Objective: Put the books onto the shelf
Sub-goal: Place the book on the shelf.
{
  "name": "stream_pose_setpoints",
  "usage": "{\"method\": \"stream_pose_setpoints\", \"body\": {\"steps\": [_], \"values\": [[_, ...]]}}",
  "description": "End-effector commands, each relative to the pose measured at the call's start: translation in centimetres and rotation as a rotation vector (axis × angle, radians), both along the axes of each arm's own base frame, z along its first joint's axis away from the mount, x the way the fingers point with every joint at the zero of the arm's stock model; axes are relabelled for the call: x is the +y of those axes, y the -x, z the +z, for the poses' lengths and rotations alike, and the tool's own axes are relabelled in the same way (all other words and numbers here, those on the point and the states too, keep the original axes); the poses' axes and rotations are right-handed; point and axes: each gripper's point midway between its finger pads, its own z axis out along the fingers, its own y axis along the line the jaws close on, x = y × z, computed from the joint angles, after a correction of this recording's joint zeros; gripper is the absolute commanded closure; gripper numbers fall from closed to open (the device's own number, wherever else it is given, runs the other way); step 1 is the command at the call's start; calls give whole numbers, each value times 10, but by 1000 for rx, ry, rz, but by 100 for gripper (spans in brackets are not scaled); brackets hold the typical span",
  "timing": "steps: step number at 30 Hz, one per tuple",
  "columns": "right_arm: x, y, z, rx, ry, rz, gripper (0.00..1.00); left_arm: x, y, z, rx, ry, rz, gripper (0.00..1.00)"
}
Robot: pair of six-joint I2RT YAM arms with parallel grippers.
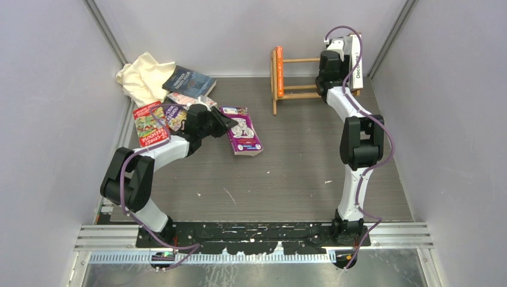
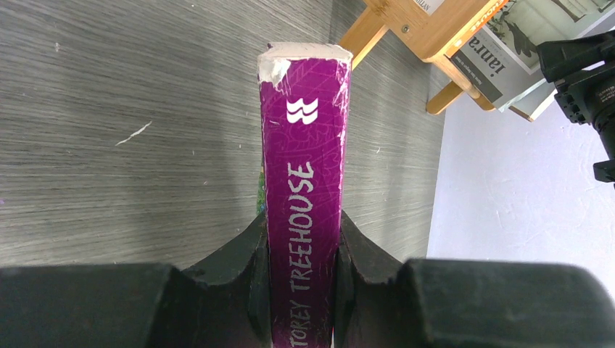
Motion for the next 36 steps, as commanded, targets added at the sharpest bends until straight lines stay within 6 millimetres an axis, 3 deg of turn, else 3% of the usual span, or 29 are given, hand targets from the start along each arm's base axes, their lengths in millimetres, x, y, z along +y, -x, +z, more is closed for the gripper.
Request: {"method": "stream_pose_setpoints", "body": {"steps": [1,13,24,31,36], "values": [[-4,-2,47,-130,-22,-35,41,-11,-14,57,-164,76,-26,100],[6,18,88,-222,-46,-58,36,-5,-2,68,-179,72,-26,100],[36,46,119,-268,-51,-48,28,6,16,86,-200,49,-20,100],[61,81,142,-297,-97,-51,26,21,35,122,-259,9,-6,100],[77,125,159,-295,-200,-48,24,34,48,167,-325,-58,23,100]]}}
